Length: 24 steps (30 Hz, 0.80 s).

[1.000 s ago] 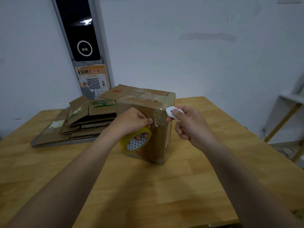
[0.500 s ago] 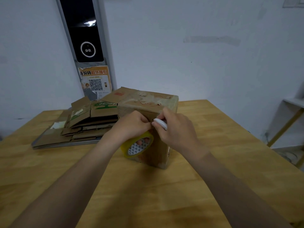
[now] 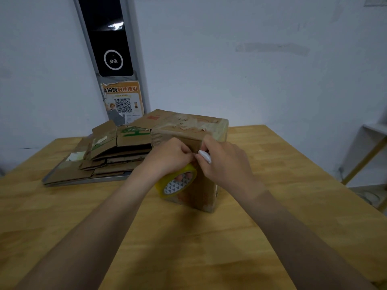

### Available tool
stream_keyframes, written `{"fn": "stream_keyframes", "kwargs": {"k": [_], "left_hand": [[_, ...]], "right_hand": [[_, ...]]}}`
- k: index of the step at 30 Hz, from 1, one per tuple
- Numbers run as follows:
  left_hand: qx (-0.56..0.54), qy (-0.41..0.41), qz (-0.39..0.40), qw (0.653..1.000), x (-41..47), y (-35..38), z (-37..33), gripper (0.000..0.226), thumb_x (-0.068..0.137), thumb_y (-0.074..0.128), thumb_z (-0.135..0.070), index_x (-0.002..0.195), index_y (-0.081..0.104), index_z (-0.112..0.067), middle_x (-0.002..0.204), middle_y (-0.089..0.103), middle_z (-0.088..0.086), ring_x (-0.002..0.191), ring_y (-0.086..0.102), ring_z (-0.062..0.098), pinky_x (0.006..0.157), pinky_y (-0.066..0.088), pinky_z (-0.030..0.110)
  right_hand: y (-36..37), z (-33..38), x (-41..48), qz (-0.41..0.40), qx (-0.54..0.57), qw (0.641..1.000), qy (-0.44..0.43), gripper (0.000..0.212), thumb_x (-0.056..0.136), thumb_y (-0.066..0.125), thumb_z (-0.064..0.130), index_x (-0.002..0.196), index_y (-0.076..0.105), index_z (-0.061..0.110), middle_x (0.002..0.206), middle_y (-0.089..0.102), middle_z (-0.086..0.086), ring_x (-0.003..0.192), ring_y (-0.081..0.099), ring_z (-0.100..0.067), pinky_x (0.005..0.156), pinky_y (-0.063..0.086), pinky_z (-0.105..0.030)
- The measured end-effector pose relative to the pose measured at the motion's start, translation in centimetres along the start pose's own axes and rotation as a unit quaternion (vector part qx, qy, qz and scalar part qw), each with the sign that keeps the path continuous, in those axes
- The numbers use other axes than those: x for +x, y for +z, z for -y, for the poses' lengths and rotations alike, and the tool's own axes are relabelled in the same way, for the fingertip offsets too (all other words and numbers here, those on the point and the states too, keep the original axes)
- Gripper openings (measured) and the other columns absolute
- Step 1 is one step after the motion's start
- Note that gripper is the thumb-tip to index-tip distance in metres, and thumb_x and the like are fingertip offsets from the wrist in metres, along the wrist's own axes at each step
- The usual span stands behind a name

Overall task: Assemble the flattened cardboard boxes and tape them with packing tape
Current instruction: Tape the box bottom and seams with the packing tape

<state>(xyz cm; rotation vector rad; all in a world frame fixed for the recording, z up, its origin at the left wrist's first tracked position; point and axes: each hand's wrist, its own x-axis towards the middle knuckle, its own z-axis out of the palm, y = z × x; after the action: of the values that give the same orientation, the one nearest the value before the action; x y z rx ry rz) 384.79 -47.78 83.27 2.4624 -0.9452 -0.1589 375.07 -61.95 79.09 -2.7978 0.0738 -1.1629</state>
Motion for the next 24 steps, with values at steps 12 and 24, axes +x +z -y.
{"fn": "stream_keyframes", "kwargs": {"k": [12,24], "left_hand": [[0.019,-0.039,-0.004,0.999,0.9,1.2,1.0,0.034,0.102,0.058,-0.044,0.080,0.077,-0.027,0.061,0.074,-0.007,0.048,0.069,0.007,0.056,0.046,0.024],[-0.072,-0.073,0.018,0.995,0.5,2.3,1.5,0.034,0.103,0.058,-0.043,0.083,0.078,-0.023,0.067,0.077,-0.002,0.053,0.072,0.014,0.043,0.048,0.017]], "right_hand": [[-0.4,-4.7,-3.6,0.167,0.162,0.972,0.041,0.014,0.093,0.067,0.044,0.087,0.059,0.033,0.078,0.065,0.015,0.067,0.060,-0.006,0.051,0.045,-0.027],[4.9,-11.7,-9.2,0.341,-0.002,0.920,0.192,0.033,0.090,0.069,0.019,0.116,0.072,0.038,0.120,0.069,0.010,0.110,0.064,-0.013,0.086,0.055,-0.033]]}}
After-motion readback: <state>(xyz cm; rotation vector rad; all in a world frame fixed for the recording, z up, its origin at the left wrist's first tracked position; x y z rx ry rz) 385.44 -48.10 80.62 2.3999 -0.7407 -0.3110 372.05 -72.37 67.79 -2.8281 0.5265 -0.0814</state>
